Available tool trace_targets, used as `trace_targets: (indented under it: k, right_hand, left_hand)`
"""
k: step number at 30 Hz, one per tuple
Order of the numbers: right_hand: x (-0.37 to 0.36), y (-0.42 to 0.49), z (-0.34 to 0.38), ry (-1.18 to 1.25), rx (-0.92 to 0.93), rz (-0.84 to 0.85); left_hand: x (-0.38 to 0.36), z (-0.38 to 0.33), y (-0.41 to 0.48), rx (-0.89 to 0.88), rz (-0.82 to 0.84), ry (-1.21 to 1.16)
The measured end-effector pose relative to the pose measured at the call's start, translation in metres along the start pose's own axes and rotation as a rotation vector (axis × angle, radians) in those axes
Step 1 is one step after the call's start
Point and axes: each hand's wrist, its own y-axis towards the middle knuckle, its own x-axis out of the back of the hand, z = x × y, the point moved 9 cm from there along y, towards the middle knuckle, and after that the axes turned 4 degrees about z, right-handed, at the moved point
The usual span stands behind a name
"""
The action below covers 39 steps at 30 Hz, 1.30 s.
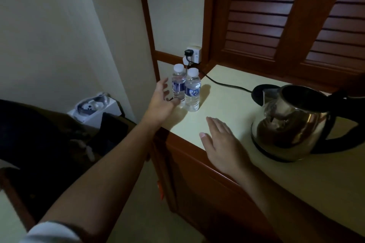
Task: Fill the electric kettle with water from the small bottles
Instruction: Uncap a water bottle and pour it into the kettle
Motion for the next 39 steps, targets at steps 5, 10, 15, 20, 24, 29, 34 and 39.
trace_targets:
  k: [5,10,15,20,24,29,34,39]
  right_hand:
    - [-0.002,0.003,-0.004,0.032,-0.001,-0.036]
    - [0.001,0.006,-0.003,0.067,0.012,-0.075]
    - [0.008,0.006,0.002,0.115,0.019,-0.092]
    - [0.030,0.000,0.026,0.187,0.126,-0.165]
    - [0.083,0.001,0.066,0.275,0.275,-0.310]
    - [0.150,-0.003,0.090,0.091,0.399,-0.471]
    - [0.185,-0.022,0.078,-0.059,0.479,-0.422]
    - [0.214,-0.046,0.054,-0.027,0.411,-0.182]
  left_hand:
    - [-0.008,-0.002,0.034,-0.030,0.265,0.029]
    - [-0.004,-0.004,0.044,-0.049,0.244,0.096]
    - [0.005,0.003,0.039,-0.121,0.091,0.324]
    - [0.016,-0.001,-0.009,-0.161,-0.131,0.267]
    - [0.001,-0.021,-0.062,-0.323,-0.146,0.273]
    - [-0.037,-0.060,-0.114,-0.444,-0.061,0.230]
    - [-0.066,-0.087,-0.137,-0.420,0.061,0.135]
    - [-0.110,-0.104,-0.142,-0.385,0.321,0.033]
